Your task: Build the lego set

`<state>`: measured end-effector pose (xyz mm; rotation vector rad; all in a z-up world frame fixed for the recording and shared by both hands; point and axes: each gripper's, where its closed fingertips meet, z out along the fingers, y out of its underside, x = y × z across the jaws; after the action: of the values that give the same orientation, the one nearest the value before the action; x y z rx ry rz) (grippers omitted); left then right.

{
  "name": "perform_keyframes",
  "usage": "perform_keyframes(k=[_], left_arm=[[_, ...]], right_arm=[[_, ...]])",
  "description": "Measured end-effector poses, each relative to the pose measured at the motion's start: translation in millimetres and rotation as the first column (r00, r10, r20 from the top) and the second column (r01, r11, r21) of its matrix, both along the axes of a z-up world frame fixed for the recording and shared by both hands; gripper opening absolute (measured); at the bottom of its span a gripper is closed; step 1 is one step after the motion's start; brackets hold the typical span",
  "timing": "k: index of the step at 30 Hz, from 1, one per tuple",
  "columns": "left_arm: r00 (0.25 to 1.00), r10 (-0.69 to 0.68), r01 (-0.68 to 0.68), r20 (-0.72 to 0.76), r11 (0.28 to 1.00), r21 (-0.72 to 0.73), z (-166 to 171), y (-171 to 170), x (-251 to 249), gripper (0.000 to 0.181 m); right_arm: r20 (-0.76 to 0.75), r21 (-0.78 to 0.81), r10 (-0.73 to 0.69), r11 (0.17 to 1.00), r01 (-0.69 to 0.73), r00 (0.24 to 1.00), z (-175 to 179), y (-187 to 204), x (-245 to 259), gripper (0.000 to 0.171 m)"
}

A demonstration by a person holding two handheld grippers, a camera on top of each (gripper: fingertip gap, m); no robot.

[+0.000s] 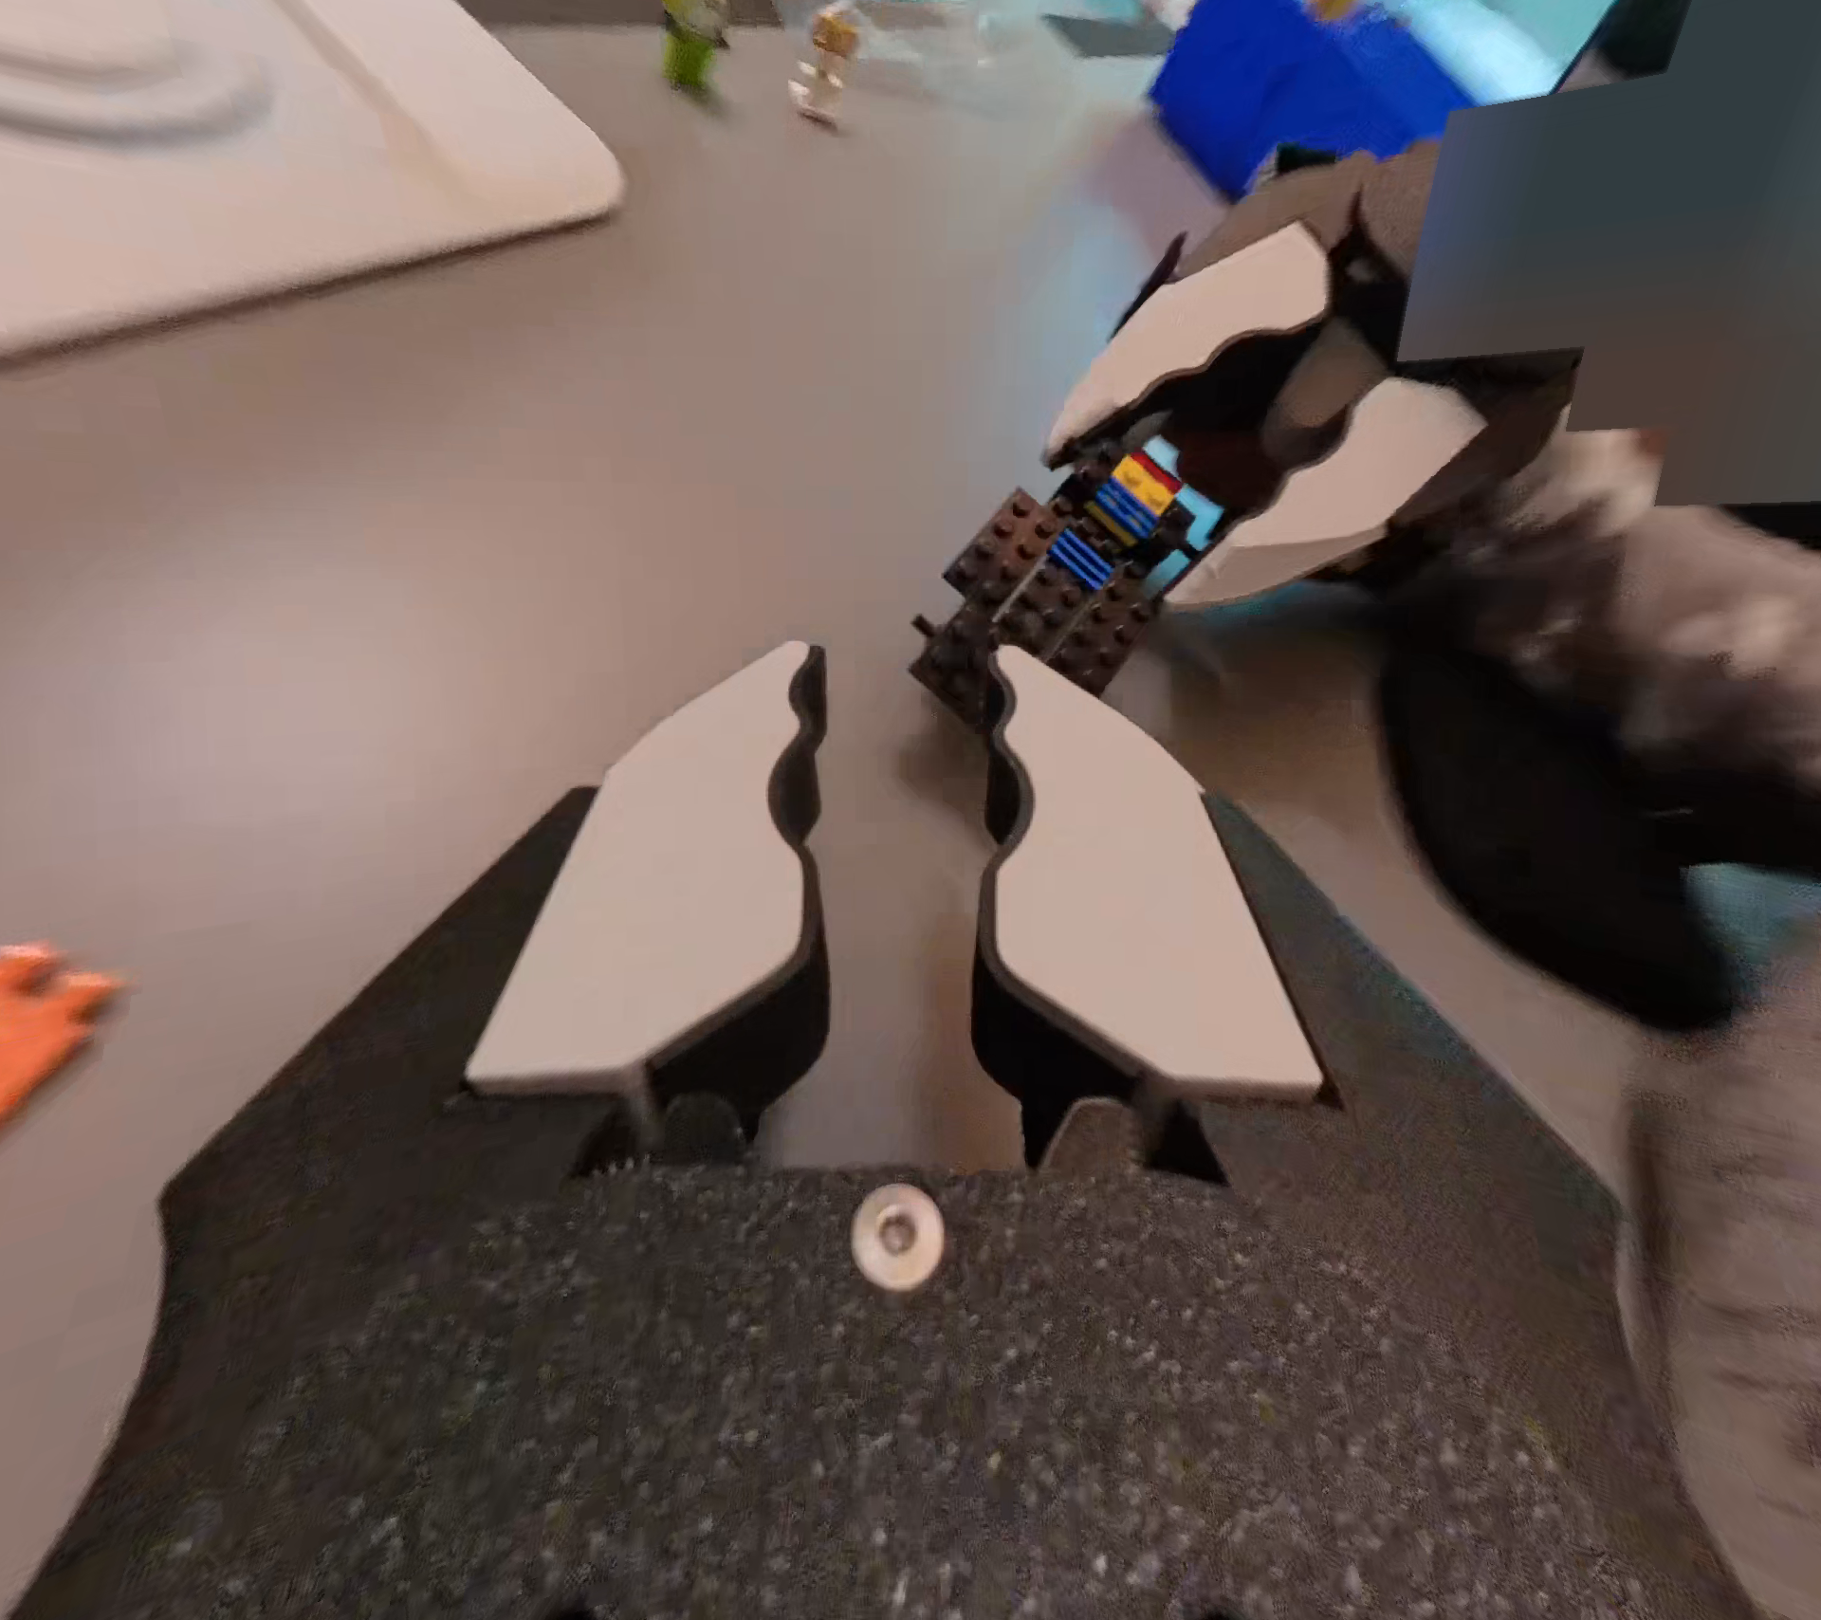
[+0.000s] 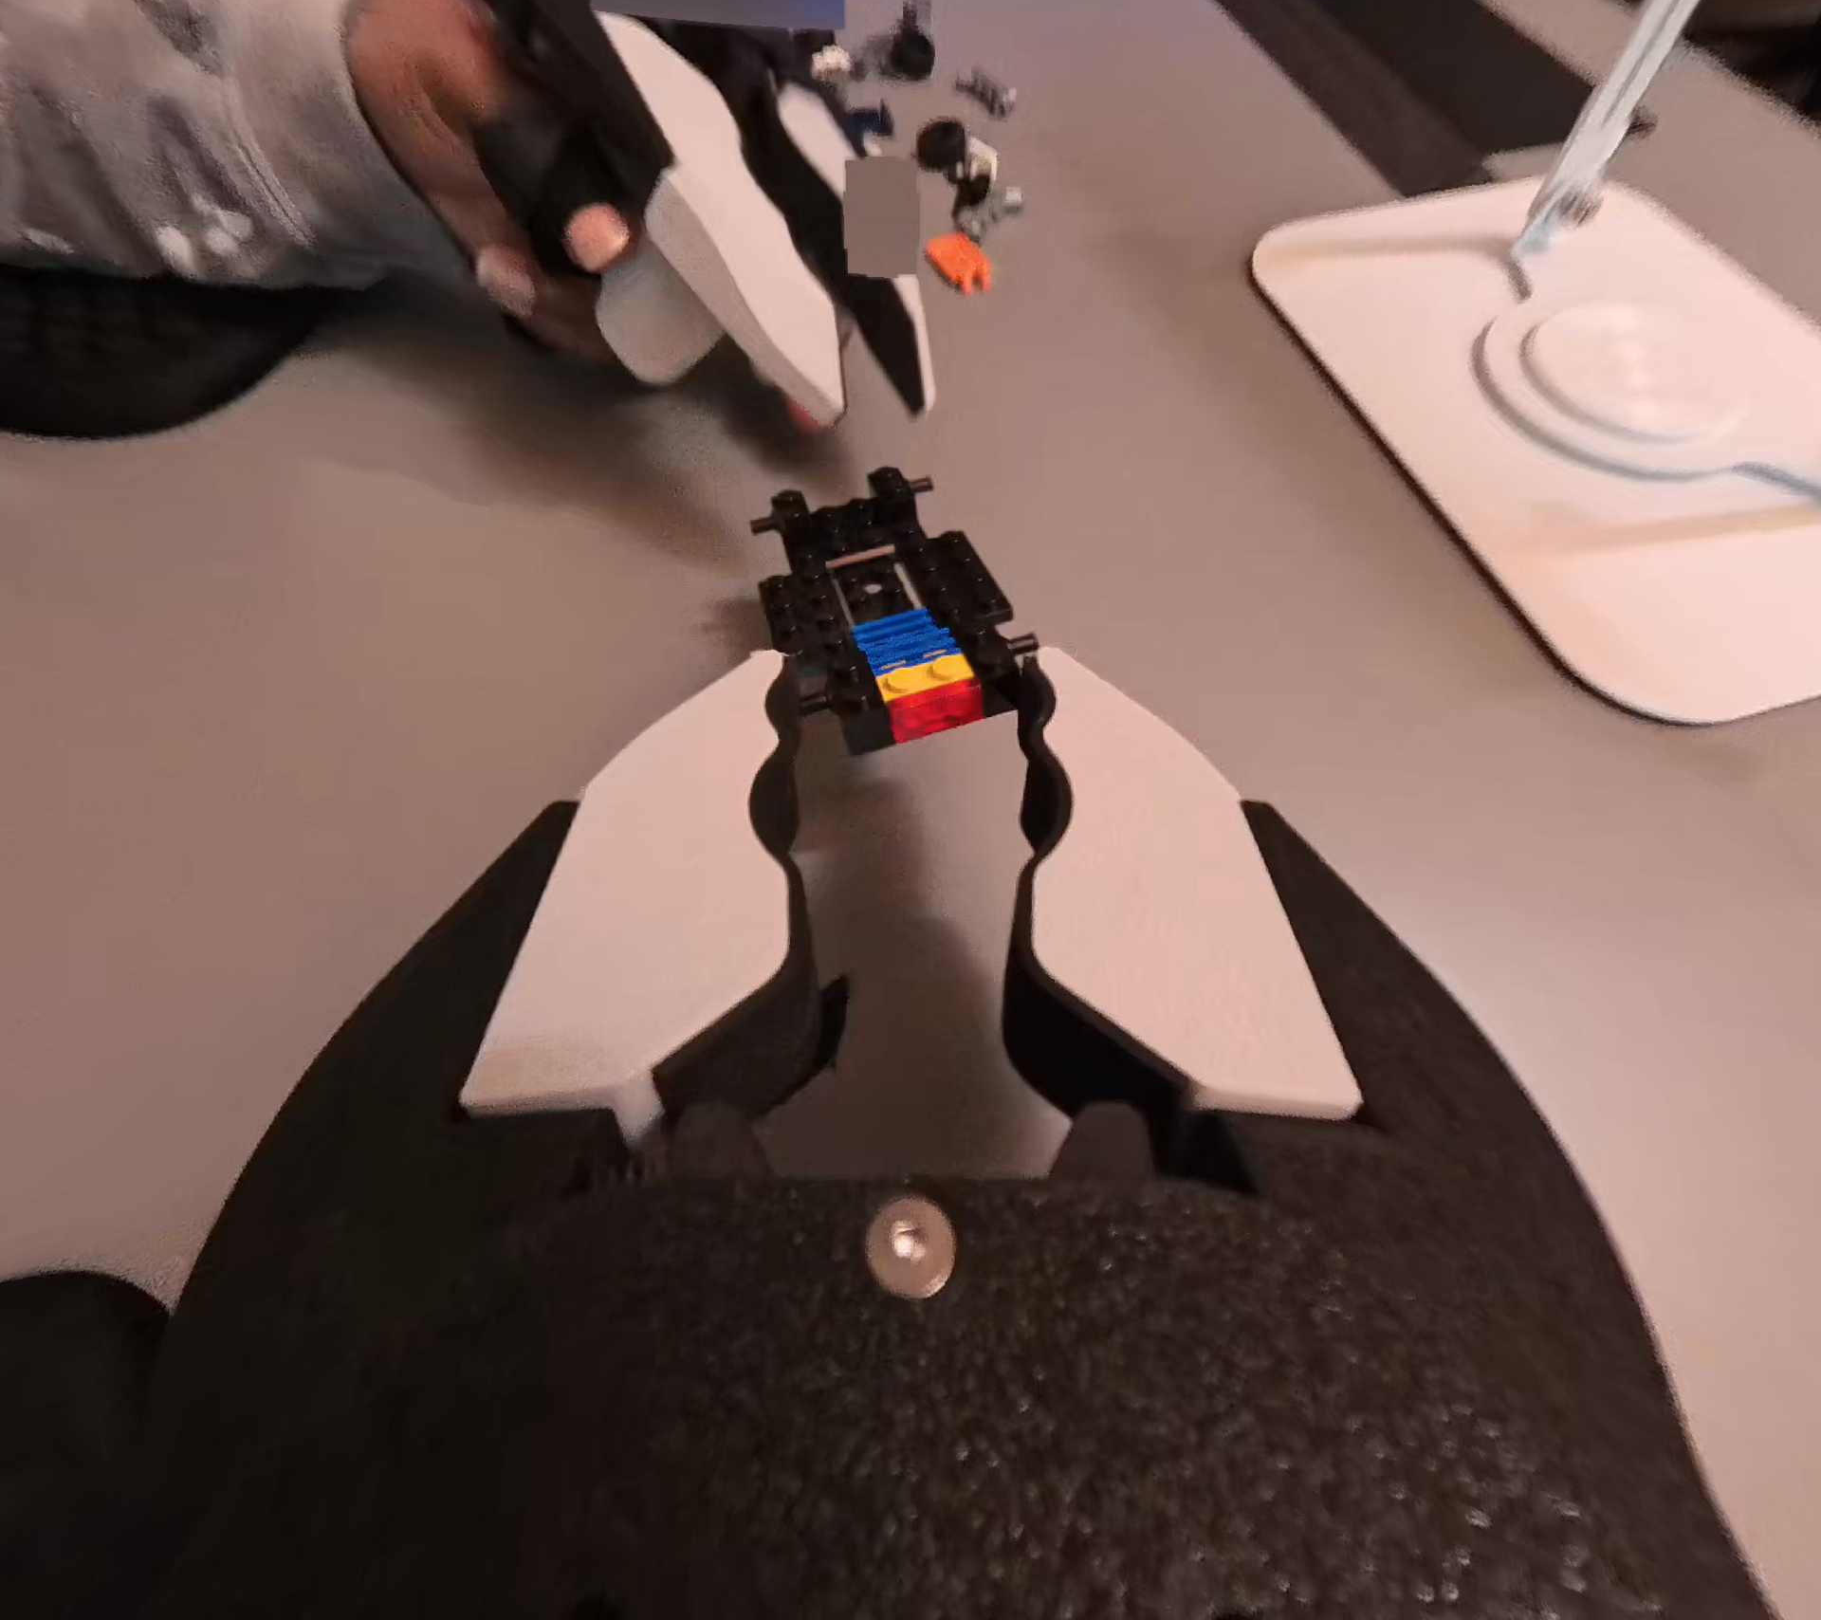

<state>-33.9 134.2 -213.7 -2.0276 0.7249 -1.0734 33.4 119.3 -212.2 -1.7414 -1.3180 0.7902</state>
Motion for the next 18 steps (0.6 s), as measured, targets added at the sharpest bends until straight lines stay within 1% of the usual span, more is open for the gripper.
perform_keyframes(k=[1, 3, 7, 10, 14, 18], left_arm=[[0.998, 0.018, -0.014, -0.053, 0.997, 0.073, 0.1, 3.3, -2.4, 0.029], [0.994, 0.029, -0.014, -0.101, 0.990, 0.143, -0.2, 3.7, -2.3, 0.029], [0.986, 0.033, -0.001, -0.163, 0.982, 0.191, -7.3, 3.0, -1.1, 0.028], [0.982, 0.033, 0.009, -0.187, 0.977, 0.215, -8.6, 2.8, 0.1, 0.027], [0.973, 0.031, 0.026, -0.227, 0.970, 0.243, -11.9, 1.3, 1.3, 0.025], [0.961, 0.048, 0.034, -0.272, 0.957, 0.289, -14.1, 1.4, 0.5, 0.023]], right_arm=[[0.036, -0.004, -0.005, 1.000, 0.006, 0.999, -7.0, 3.0, 0.6, 0.042], [0.104, 0.001, -0.010, 1.000, 0.010, 0.994, -18.5, 5.9, -0.2, 0.042], [0.221, 0.033, -0.026, 0.999, 0.019, 0.975, -33.7, 7.6, -0.9, 0.043], [0.282, 0.071, -0.056, 0.997, 0.037, 0.958, -39.9, 10.6, -0.5, 0.043], [0.303, 0.095, -0.074, 0.994, 0.047, 0.950, -41.6, 14.6, -1.7, 0.052], [0.300, 0.099, -0.076, 0.994, 0.048, 0.951, -34.3, 14.1, 2.3, 0.052]])
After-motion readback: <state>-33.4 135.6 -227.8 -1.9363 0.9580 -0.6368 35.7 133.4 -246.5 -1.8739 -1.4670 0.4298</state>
